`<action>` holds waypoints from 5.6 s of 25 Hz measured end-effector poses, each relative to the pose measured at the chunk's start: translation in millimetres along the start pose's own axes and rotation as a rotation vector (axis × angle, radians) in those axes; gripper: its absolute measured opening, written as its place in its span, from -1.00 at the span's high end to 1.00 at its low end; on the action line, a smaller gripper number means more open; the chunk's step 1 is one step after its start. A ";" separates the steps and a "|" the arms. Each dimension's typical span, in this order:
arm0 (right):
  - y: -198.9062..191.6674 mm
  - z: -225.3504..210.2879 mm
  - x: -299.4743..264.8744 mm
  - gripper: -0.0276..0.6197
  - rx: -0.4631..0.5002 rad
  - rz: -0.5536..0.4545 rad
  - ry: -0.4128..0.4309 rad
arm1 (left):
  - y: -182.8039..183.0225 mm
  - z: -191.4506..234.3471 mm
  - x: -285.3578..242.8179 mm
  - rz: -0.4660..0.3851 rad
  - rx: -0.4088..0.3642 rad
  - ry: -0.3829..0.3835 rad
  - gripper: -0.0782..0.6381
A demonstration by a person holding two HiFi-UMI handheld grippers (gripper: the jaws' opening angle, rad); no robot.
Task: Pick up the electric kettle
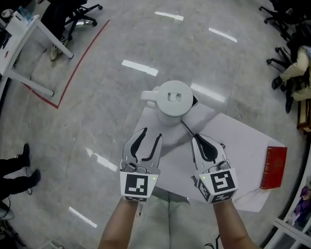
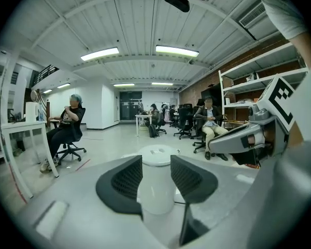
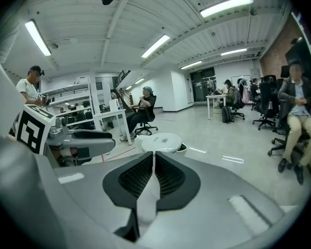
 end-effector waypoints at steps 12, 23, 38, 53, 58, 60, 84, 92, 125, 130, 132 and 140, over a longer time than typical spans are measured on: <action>-57.6 -47.1 -45.3 0.80 0.001 -0.025 -0.093 | -68.5 35.7 -67.2 0.032 -0.064 0.099 0.32; -49.3 -71.9 -70.8 0.80 -0.002 -0.078 -0.191 | -75.0 59.5 -118.5 0.010 -0.110 0.179 0.32; -40.8 -112.9 -101.4 0.81 -0.005 -0.063 -0.227 | -71.2 61.8 -181.1 -0.006 -0.139 0.159 0.32; -43.7 -131.0 -109.1 0.83 -0.018 -0.049 -0.265 | -69.9 62.4 -193.4 -0.042 -0.088 0.140 0.45; -41.4 -128.5 -101.0 0.83 -0.010 -0.046 -0.267 | -69.7 63.5 -187.4 -0.040 -0.036 0.182 0.45; -38.7 -129.3 -97.6 0.83 -0.009 -0.052 -0.271 | -70.4 63.6 -185.1 -0.035 -0.023 0.193 0.45; 5.2 -86.7 -44.7 0.85 -0.004 -0.137 -0.211 | -4.3 55.8 -123.8 -0.057 0.042 0.240 0.44; 38.2 -58.6 -17.1 0.85 0.027 -0.154 -0.191 | 44.7 69.9 -87.0 -0.102 0.078 0.260 0.44; 226.4 60.5 147.7 0.84 0.141 -0.176 -0.087 | 295.4 67.4 75.3 -0.213 0.040 0.381 0.42; 256.7 80.8 159.6 0.84 0.165 -0.210 -0.074 | 319.3 78.2 95.1 -0.224 0.085 0.400 0.42; 266.8 85.5 166.1 0.84 0.174 -0.227 -0.065 | 328.3 79.9 103.2 -0.231 0.112 0.401 0.42; 278.2 94.5 173.8 0.85 0.191 -0.256 -0.072 | 346.8 79.4 123.3 -0.251 0.113 0.381 0.41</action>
Point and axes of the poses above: the fingertips, and each gripper's own axes: x backward along the fingers, z to its left, y out of its top, the point moved 5 cm from there along x, backward along the fingers, and after that the axes turned 13 degrees about y, right-handed, at the moved point
